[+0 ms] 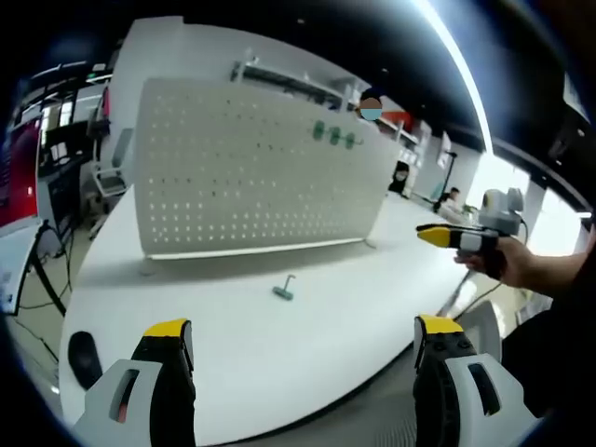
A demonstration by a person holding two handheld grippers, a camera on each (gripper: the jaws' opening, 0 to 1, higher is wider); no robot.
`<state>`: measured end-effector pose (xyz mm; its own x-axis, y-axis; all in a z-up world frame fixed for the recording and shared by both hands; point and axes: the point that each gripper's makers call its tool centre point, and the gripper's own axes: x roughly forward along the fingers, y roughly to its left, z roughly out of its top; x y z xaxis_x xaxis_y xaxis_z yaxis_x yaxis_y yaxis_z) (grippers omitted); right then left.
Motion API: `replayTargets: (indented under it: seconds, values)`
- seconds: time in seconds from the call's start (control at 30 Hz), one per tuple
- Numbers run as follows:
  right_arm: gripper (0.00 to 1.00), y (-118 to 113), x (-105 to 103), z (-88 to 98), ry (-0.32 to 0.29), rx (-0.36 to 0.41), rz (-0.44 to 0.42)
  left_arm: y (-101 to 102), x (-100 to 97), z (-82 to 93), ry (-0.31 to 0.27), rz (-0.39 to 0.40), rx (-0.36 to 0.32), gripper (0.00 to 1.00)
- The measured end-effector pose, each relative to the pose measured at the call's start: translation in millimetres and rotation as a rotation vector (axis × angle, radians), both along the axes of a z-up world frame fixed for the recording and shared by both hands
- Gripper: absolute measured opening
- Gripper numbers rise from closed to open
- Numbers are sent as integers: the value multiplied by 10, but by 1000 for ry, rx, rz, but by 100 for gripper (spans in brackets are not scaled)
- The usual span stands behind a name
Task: Insert the hook assembly into the mounting plate slot until the hook locks in place.
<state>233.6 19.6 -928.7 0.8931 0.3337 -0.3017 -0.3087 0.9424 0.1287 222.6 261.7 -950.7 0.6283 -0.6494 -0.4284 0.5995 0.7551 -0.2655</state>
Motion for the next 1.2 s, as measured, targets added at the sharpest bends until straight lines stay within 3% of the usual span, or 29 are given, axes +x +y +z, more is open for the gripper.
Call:
replayTargets:
  seconds: [0.33,0.73,0.97,1.07,1.2]
  values:
    - [38,220,-138,-175,54,-2,25,71,0,-55,16,-1,2,100]
    - [38,488,-96,-388,122,-14,90,125,109,-120,53,-8,9,100]
    - [38,688,24,-601,175,-25,146,159,149,-243,85,-12,29,99]
    - [38,800,134,-724,200,-22,170,177,181,-275,109,4,1,99]
    - [37,919,295,-819,209,-27,194,201,201,-303,113,2,16,98]
